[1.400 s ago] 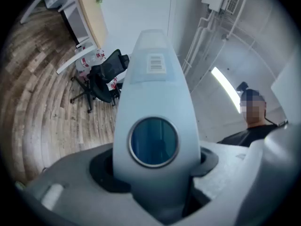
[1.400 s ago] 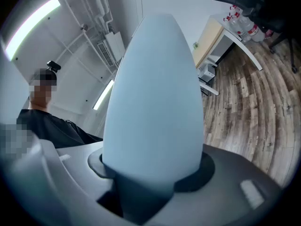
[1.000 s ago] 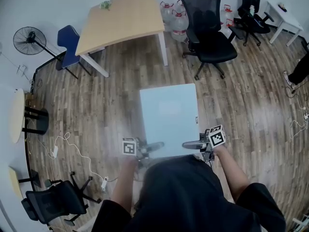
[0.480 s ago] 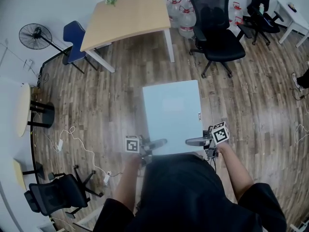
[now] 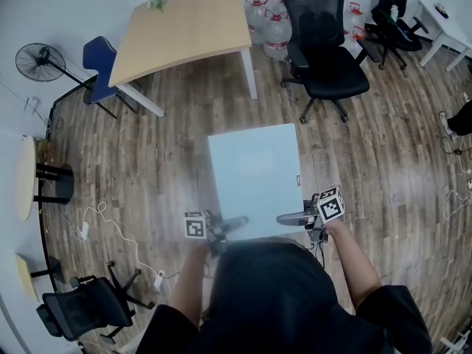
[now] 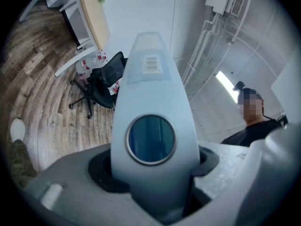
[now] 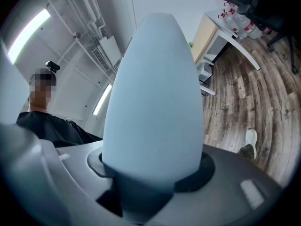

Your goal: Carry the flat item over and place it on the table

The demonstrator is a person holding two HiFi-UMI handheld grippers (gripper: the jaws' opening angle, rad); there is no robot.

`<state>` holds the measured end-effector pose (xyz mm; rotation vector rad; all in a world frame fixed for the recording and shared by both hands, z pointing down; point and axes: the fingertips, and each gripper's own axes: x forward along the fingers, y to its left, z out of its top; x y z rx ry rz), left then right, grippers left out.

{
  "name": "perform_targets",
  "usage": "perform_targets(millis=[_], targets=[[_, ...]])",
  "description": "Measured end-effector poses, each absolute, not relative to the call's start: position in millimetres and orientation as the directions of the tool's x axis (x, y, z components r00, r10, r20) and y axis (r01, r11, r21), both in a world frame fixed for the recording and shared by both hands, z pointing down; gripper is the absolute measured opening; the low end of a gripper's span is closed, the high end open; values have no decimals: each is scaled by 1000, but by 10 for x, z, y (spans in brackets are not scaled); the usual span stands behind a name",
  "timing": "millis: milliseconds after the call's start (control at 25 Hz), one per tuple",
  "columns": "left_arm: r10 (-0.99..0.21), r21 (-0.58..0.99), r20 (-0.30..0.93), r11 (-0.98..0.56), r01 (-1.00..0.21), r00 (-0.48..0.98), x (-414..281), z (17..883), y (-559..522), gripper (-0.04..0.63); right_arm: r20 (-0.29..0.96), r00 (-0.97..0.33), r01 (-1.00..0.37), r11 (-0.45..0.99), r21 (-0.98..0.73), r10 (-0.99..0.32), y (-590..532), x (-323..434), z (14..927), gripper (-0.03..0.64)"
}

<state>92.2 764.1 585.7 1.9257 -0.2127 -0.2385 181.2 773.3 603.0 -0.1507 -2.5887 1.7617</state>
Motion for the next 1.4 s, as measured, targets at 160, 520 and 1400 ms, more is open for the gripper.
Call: perform_targets(millis=[160,520,1400], targets=[[-239,942,-78,-336,-7,968,822,5951,7123,325,-33,-998,52,348,-936,59,7230,1712,6095,301],[-192,942,-116,-332,46,975,416,5807,5630,325,10,-1000,-6,343,-939,9,5803,1305,5940,299],[-183,938,-133,-340,64,974,-1241,5598,3399,322,49,-999,-45,350,-936,5,3555,-343,5643,301]])
